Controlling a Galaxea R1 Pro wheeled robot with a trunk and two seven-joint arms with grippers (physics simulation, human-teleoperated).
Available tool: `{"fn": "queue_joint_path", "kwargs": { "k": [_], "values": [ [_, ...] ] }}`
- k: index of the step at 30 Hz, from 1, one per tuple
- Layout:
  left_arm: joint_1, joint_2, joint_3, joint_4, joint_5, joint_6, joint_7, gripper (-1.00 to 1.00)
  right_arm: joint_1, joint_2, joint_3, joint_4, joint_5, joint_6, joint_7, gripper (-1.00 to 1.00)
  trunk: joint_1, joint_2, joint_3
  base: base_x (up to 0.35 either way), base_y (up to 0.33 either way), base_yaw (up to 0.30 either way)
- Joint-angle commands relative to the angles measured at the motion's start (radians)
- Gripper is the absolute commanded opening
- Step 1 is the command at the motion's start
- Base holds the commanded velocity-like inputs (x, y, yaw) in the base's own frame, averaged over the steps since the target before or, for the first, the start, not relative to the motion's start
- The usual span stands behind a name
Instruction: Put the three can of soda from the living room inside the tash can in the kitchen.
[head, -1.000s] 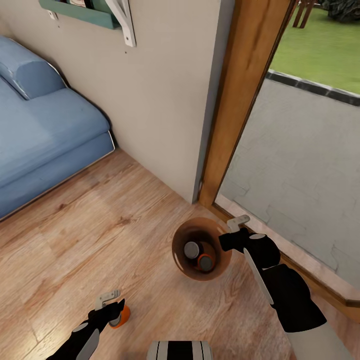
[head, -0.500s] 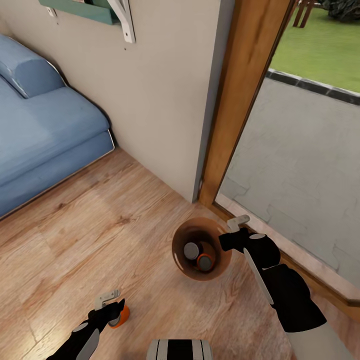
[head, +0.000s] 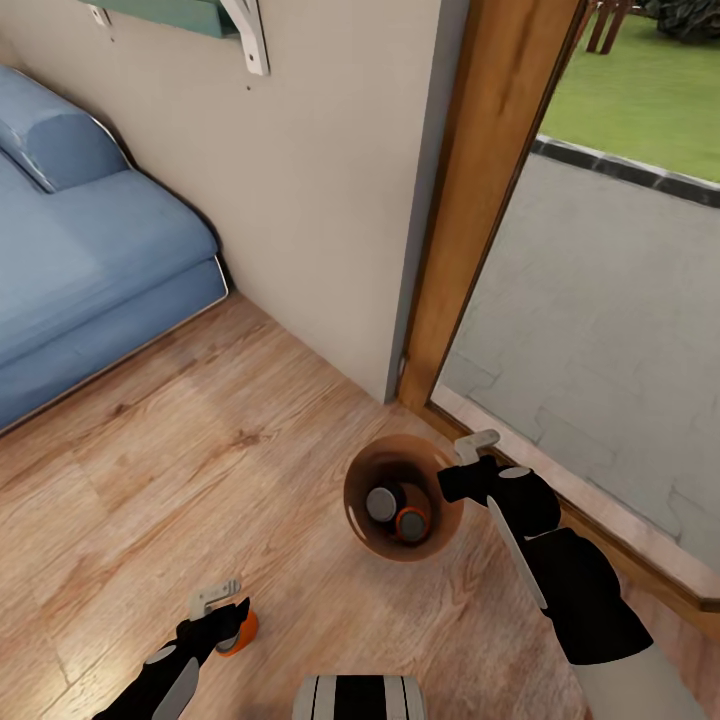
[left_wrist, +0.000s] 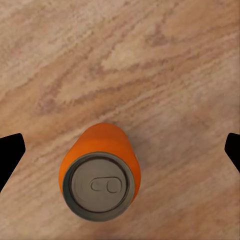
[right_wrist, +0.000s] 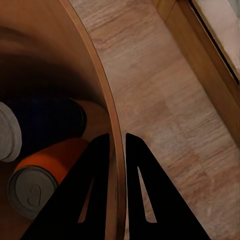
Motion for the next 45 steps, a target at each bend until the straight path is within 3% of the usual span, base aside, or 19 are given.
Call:
{"fn": "queue_joint_path", "kwargs": {
  "k": [1,5,19,24,32,45],
  "values": [
    [0.000,0.000,0.000,0.000,0.000,0.000,0.000,1.00,0.000,0.000,0.000,0.000,-0.015,0.000,0.006,-1.00,0.000,0.000,0.000,0.000,0.000,0.000],
    [0.000,0.000,0.000,0.000,0.000,0.000,-0.001,1.00,0.000,0.000,0.000,0.000,-0.015,0.001,0.006,-1.00,0.011,-0.021,-0.009,0.000,0.000,0.000],
    [0.000,0.000,0.000,-0.001,0.000,0.000,-0.001,1.00,0.000,0.001,0.000,0.000,-0.017,-0.001,0.006,-1.00,0.011,-0.021,-0.009,0.000,0.000,0.000],
    [0.000,0.000,0.000,-0.001,0.000,0.000,-0.001,1.00,-0.013,0.038,0.001,-0.005,-0.017,-0.002,0.007,-1.00,0.011,-0.021,-0.009,0.000,0.000,0.000],
    [0.000,0.000,0.000,-0.001,0.000,0.000,-0.001,1.00,-0.081,0.124,0.003,-0.008,-0.017,0.001,0.008,-1.00,0.011,-0.021,-0.009,0.000,0.000,0.000],
    [0.000,0.000,0.000,-0.001,0.000,0.000,-0.001,1.00,-0.130,0.161,0.005,-0.008,-0.018,0.000,0.008,-1.00,0.011,-0.021,-0.009,0.000,0.000,0.000]
  ]
}}
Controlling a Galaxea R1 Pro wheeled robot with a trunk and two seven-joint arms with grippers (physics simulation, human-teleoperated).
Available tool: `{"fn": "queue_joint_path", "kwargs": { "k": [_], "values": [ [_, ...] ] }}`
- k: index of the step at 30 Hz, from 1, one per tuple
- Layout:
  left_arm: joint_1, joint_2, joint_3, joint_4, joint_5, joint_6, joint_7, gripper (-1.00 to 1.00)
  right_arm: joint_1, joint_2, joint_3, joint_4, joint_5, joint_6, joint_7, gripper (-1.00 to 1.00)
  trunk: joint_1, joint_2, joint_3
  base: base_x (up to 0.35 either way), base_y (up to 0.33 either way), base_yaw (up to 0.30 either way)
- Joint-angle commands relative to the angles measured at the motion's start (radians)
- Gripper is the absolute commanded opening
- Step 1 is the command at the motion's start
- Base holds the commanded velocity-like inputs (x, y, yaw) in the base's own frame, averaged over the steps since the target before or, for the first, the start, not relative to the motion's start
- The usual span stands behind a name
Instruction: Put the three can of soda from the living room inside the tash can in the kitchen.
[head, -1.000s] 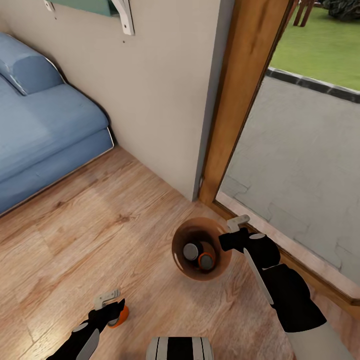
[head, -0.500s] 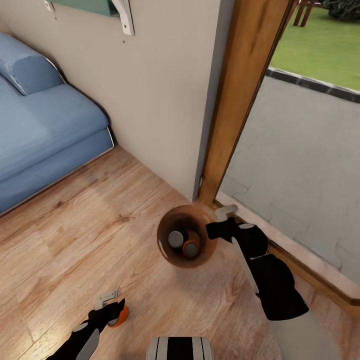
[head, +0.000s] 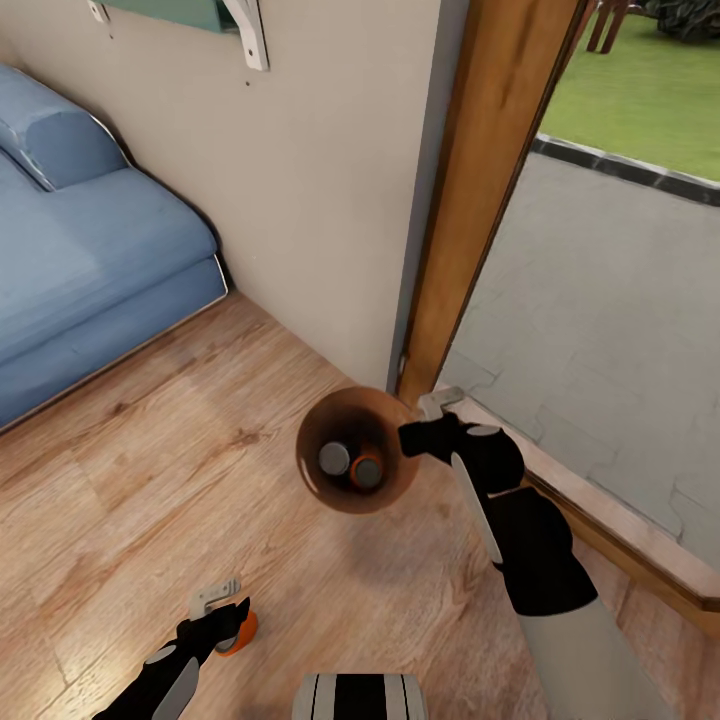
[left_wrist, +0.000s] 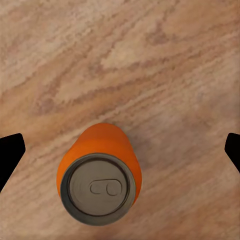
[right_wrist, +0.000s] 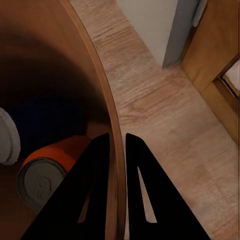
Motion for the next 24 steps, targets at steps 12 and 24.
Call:
{"fn": "queue_joint_path", "kwargs": {
  "k": [12,24],
  "values": [
    [0.000,0.000,0.000,0.001,0.000,0.000,0.000,1.00,-0.003,0.001,0.000,0.000,-0.017,0.000,0.006,-1.00,0.004,-0.007,-0.003,0.000,0.000,0.000],
    [0.000,0.000,0.000,0.001,0.000,0.000,0.000,1.00,-0.003,0.000,0.000,0.000,-0.017,0.000,0.006,-1.00,0.008,-0.014,-0.015,0.000,0.000,0.000]
  ]
}}
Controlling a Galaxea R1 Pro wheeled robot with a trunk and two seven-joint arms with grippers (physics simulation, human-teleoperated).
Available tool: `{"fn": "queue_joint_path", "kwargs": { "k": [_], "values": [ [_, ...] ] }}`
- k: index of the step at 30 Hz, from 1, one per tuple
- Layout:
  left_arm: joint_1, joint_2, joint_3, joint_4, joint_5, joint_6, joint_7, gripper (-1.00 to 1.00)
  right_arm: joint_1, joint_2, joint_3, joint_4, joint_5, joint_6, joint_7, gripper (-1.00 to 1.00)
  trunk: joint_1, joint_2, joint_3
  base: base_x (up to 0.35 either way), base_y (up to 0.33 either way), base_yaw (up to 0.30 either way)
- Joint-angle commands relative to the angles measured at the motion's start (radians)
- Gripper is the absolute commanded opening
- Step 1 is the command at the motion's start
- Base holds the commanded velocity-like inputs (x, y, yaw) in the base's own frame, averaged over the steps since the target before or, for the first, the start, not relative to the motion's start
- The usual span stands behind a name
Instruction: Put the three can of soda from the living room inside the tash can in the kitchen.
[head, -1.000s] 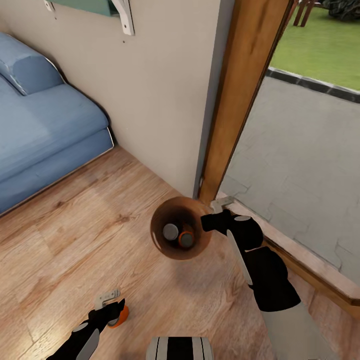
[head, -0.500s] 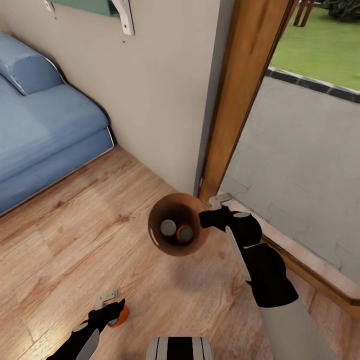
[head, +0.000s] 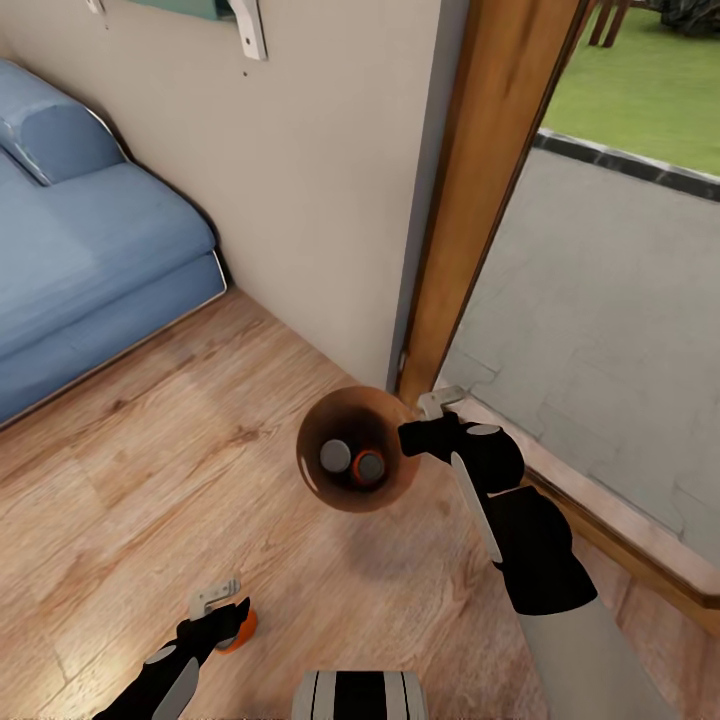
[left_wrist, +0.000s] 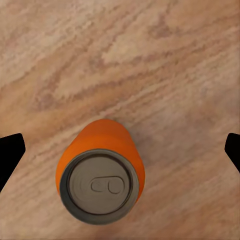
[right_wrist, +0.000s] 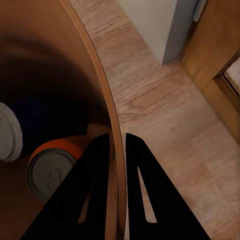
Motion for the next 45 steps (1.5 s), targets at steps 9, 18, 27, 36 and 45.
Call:
{"fn": "queue_joint_path", "kwargs": {
  "k": [9,18,27,36,45],
  "values": [
    [0.000,0.000,0.000,0.000,0.000,0.000,0.000,1.00,0.000,0.000,0.000,0.000,-0.022,0.000,0.007,-1.00,0.000,0.000,-0.014,0.000,0.000,0.000],
    [0.000,0.000,0.000,0.001,0.000,0.000,0.000,1.00,-0.001,0.000,0.000,0.000,-0.022,0.000,0.007,-1.00,0.000,0.000,-0.028,0.000,0.000,0.000],
    [0.000,0.001,0.001,0.001,-0.001,0.000,0.000,1.00,-0.001,0.000,0.000,0.000,-0.022,-0.001,0.007,-1.00,0.000,0.000,-0.043,0.000,0.000,0.000],
    [0.000,0.001,0.001,0.001,0.000,0.000,0.000,1.00,0.000,0.000,0.000,0.000,-0.022,-0.001,0.007,-1.00,0.000,0.000,-0.057,0.000,0.000,0.000],
    [0.000,0.002,0.002,0.000,-0.001,0.000,0.000,1.00,0.000,0.000,0.000,0.000,-0.022,-0.001,0.007,-1.00,0.000,0.000,-0.065,0.061,0.000,0.000]
  ]
}}
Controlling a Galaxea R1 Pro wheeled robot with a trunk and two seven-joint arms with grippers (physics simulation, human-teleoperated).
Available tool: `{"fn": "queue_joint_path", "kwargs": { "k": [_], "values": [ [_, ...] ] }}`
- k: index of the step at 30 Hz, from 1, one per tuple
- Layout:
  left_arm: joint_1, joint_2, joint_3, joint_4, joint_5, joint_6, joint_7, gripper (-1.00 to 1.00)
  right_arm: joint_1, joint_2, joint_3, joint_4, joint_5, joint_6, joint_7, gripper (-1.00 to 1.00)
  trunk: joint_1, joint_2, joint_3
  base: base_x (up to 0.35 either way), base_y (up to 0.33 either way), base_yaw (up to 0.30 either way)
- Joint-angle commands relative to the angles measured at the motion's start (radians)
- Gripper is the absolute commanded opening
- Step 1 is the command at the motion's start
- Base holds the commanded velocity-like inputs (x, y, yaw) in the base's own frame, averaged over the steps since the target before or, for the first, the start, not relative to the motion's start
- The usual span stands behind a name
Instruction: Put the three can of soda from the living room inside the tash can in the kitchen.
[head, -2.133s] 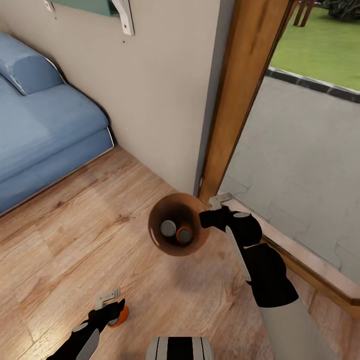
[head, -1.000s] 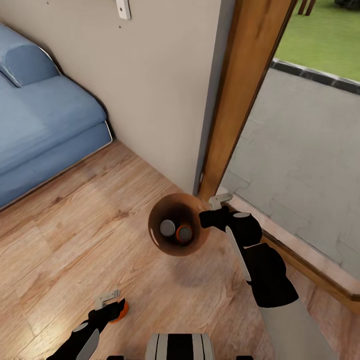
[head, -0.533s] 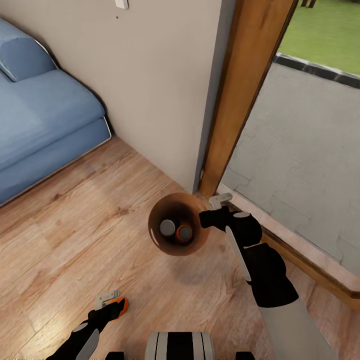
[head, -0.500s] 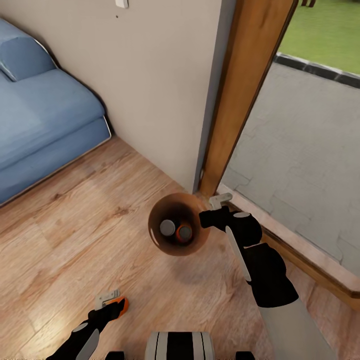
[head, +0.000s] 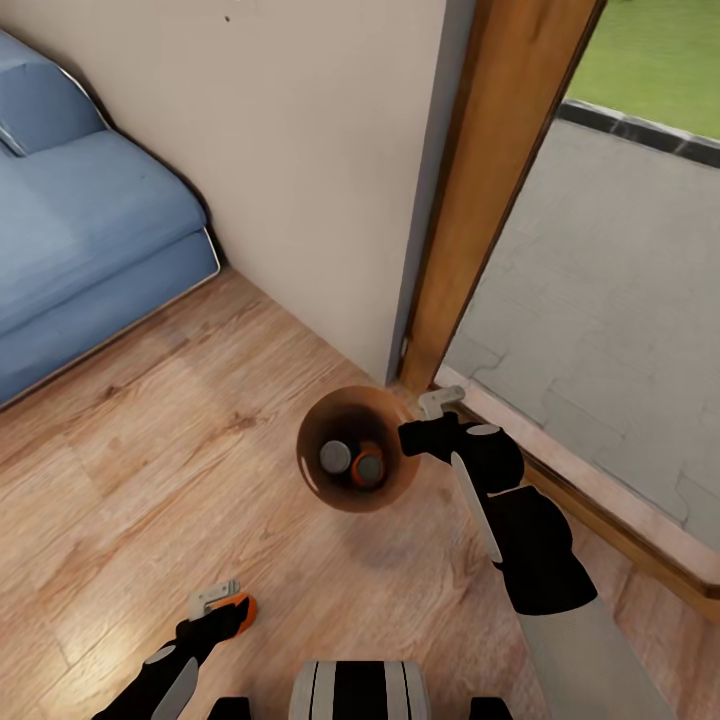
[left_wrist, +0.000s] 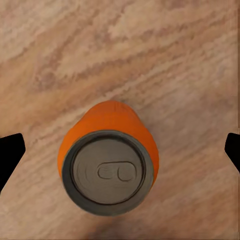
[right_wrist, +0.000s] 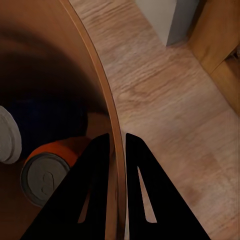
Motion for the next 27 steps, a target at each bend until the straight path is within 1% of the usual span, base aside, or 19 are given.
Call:
{"fn": "queue_joint_path", "kwargs": {
  "k": [1,20,27],
  "values": [
    [0.000,0.000,0.000,0.000,0.000,0.000,0.000,1.00,0.000,0.000,0.000,0.000,-0.024,0.001,0.007,-1.00,0.000,0.000,0.000,0.052,0.000,0.000],
    [0.000,0.000,0.000,-0.007,0.000,0.000,0.000,1.00,-0.001,0.000,0.000,0.000,-0.024,0.000,0.007,-1.00,0.000,0.000,0.000,0.005,0.000,0.000],
    [0.000,0.000,0.000,-0.007,0.000,0.000,0.000,1.00,0.000,0.000,0.001,0.000,-0.024,0.000,0.008,-1.00,0.000,0.000,-0.008,0.000,0.000,0.000]
  ]
}}
